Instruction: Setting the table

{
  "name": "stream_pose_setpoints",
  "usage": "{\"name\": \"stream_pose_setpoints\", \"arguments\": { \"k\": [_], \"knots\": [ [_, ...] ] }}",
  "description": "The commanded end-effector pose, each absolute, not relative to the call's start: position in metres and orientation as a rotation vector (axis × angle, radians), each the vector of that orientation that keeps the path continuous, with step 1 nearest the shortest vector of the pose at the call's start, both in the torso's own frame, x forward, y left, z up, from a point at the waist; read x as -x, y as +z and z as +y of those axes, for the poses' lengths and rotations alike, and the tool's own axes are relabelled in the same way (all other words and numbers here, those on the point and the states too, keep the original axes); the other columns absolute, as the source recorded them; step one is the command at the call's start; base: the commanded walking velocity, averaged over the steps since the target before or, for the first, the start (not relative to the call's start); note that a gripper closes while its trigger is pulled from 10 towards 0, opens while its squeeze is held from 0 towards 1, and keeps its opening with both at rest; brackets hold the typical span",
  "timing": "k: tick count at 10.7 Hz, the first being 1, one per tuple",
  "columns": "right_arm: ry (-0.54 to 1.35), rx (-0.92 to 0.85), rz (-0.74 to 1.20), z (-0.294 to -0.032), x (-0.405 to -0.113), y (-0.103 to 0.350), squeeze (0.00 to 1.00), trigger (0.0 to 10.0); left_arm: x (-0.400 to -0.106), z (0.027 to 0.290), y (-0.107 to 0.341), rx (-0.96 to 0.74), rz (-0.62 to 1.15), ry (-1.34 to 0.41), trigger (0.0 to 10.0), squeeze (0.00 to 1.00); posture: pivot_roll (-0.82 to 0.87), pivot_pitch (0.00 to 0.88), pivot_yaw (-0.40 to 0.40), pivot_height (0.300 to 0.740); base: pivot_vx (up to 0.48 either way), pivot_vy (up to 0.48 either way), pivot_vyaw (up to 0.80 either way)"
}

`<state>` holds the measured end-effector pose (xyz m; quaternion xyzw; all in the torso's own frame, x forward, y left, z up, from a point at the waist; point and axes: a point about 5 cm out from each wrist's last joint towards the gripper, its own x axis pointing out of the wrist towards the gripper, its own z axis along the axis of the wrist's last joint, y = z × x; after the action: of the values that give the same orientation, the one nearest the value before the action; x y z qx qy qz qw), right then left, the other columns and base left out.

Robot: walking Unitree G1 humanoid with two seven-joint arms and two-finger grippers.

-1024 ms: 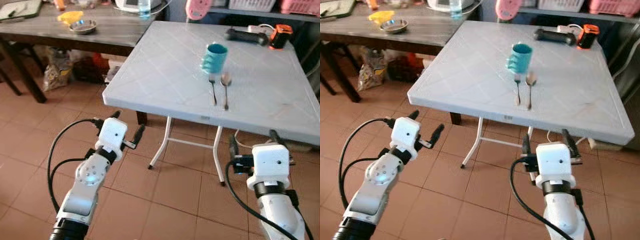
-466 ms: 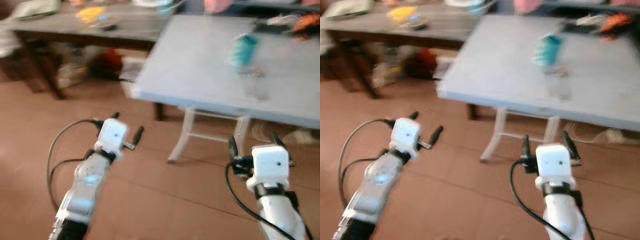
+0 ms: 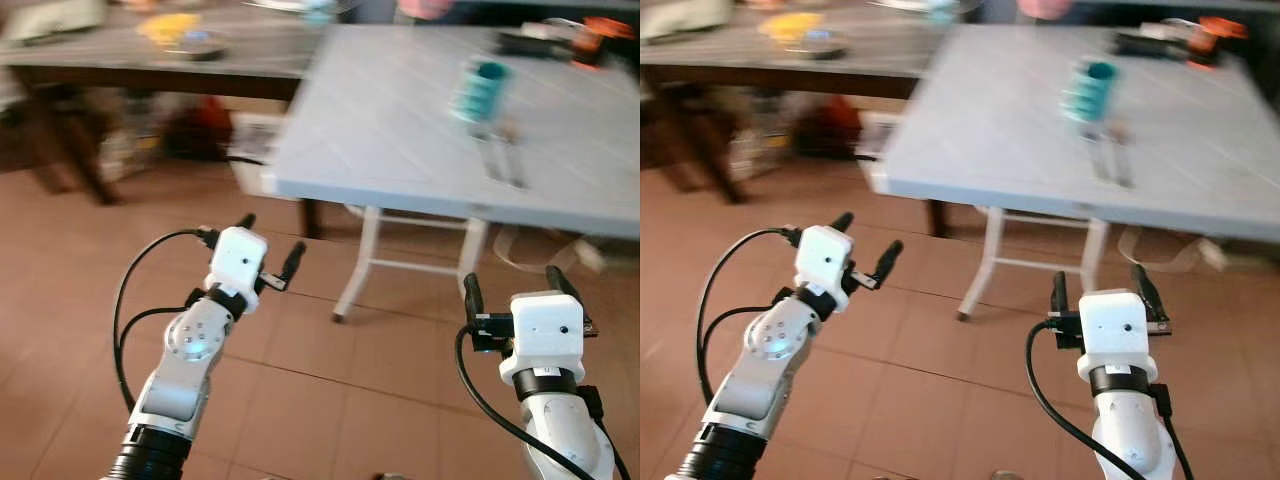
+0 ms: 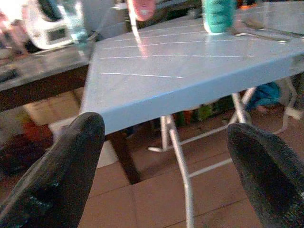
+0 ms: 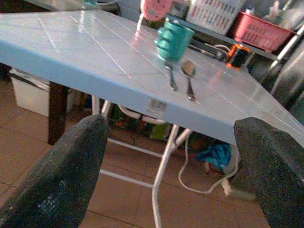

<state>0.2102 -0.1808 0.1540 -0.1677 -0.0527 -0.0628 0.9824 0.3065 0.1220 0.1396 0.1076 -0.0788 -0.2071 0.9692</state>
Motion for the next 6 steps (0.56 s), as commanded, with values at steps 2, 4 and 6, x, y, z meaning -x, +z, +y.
{"name": "stream_pose_setpoints", "arguments": {
  "k": [2,4,6],
  "knots": [
    [-0.135,0.335,-0.119,-0.1811,-0.2096,0.1567,0.0,10.0,-0.3062,0.123,0.1398,-0.212,-0.152,-0.439,10.0,0.0,-0.05,0.13,0.061,0.74,0.0,0.0,-0.64],
    [-0.132,0.338,-0.12,-0.1808,-0.21,0.1569,0.0,10.0,-0.3055,0.1223,0.1383,-0.205,-0.146,-0.452,10.0,0.0,-0.05,0.127,0.061,0.74,0.0,0.0,0.0],
    [-0.134,0.338,-0.12,-0.181,-0.21,0.1568,0.0,10.0,-0.3051,0.1207,0.1373,-0.204,-0.144,-0.466,10.0,0.0,-0.05,0.127,0.061,0.74,0.0,0.0,0.0]
  ]
}}
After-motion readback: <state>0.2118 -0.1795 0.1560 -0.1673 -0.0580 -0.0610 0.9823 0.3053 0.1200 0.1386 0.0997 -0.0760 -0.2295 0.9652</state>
